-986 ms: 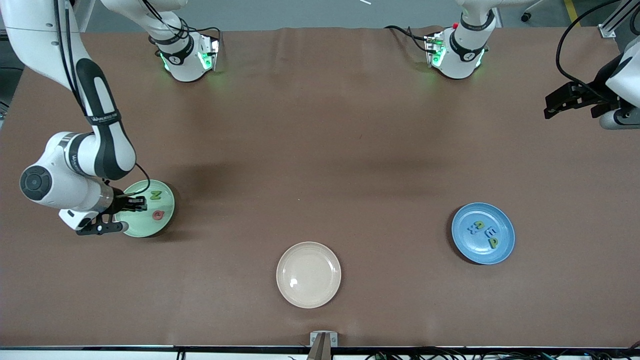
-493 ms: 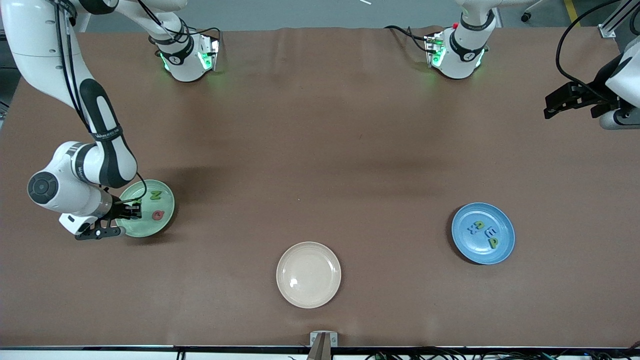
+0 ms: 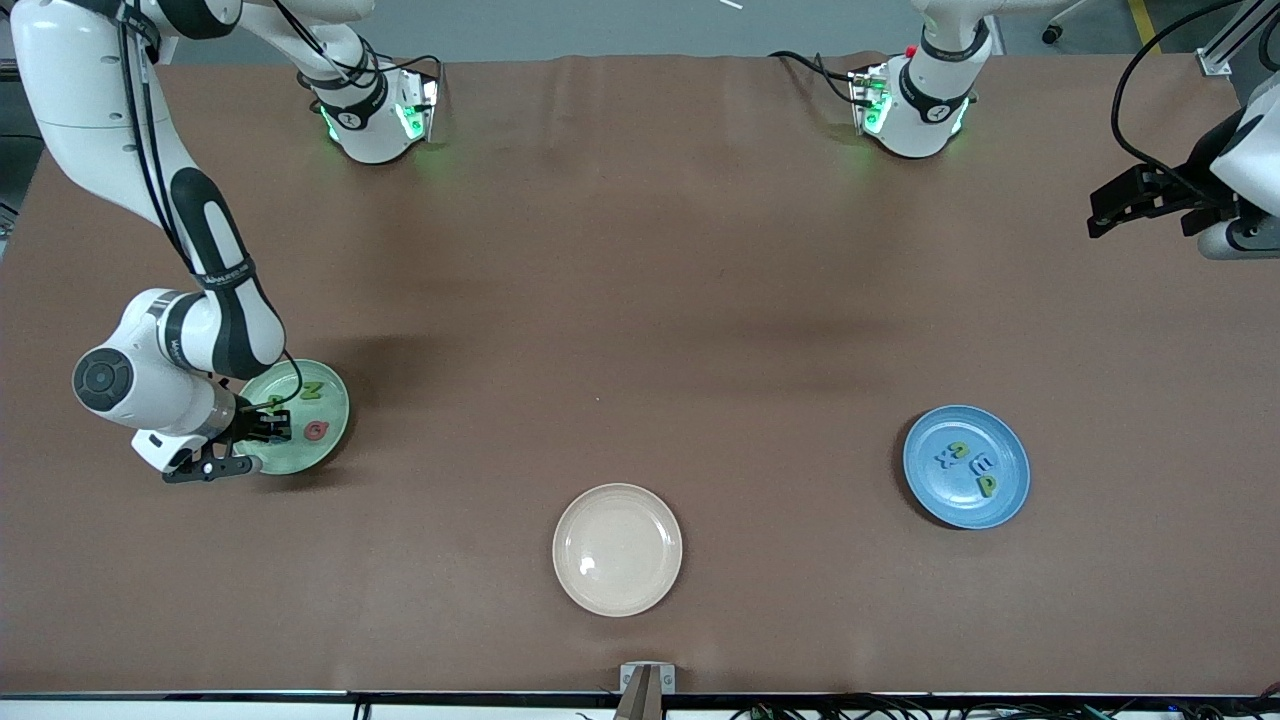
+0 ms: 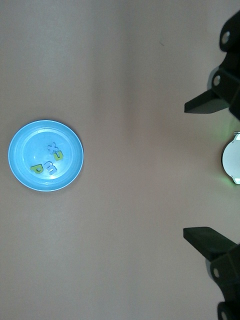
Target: Sort upper and lower case letters into plates
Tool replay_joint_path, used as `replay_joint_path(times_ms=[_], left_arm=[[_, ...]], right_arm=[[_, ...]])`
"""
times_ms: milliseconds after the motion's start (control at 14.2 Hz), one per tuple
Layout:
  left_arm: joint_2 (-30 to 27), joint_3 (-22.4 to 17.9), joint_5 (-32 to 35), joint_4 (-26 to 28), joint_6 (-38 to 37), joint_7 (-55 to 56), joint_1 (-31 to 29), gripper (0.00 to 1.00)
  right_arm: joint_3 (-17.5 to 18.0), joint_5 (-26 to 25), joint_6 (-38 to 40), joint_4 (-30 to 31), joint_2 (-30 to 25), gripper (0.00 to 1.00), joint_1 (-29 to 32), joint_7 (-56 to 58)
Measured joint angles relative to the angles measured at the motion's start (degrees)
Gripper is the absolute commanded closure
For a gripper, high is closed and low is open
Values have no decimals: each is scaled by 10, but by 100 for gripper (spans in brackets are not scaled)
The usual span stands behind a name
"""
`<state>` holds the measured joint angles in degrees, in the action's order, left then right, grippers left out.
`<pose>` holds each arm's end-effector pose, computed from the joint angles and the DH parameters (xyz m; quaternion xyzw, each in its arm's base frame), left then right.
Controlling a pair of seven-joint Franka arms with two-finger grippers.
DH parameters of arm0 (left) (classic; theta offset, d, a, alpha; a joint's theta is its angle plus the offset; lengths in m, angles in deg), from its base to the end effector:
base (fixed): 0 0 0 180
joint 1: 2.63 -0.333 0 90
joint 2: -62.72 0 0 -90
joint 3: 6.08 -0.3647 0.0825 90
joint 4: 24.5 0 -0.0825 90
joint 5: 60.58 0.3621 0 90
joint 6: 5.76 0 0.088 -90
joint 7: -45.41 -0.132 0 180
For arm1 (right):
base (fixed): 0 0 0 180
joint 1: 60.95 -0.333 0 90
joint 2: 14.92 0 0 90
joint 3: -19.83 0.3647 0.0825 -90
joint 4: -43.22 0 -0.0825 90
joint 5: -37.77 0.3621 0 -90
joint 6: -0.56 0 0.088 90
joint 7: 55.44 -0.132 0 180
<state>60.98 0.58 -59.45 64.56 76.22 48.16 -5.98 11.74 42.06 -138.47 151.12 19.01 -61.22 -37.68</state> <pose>0.5039 -0.0274 0.6597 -0.9988 0.0039 0.0460 0.0140 0.6378 -0.0794 0.2229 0.9973 0.0689 -0.0237 0.0106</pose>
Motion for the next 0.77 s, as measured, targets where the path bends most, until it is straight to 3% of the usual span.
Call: replay_joint_path(times_ms=[70,141,211,282,493,774], left_arm=[[0,0,0,0,0,0,0,0],[0,0,0,0,0,0,0,0],[0,0,0,1,0,0,0,0],[0,0,0,1,0,0,0,0],[0,0,0,1,0,0,0,0],[0,0,0,1,0,0,0,0]], right_arm=[[1,0,0,0,0,80,0,0],[2,0,0,0,0,66,0,0],[2,0,0,0,0,23,0,0],[2,0,0,0,0,5,0,0],[2,0,17,-5,-4,4,-2,-3],[4,0,171,-29,-85,4,-12,-77]])
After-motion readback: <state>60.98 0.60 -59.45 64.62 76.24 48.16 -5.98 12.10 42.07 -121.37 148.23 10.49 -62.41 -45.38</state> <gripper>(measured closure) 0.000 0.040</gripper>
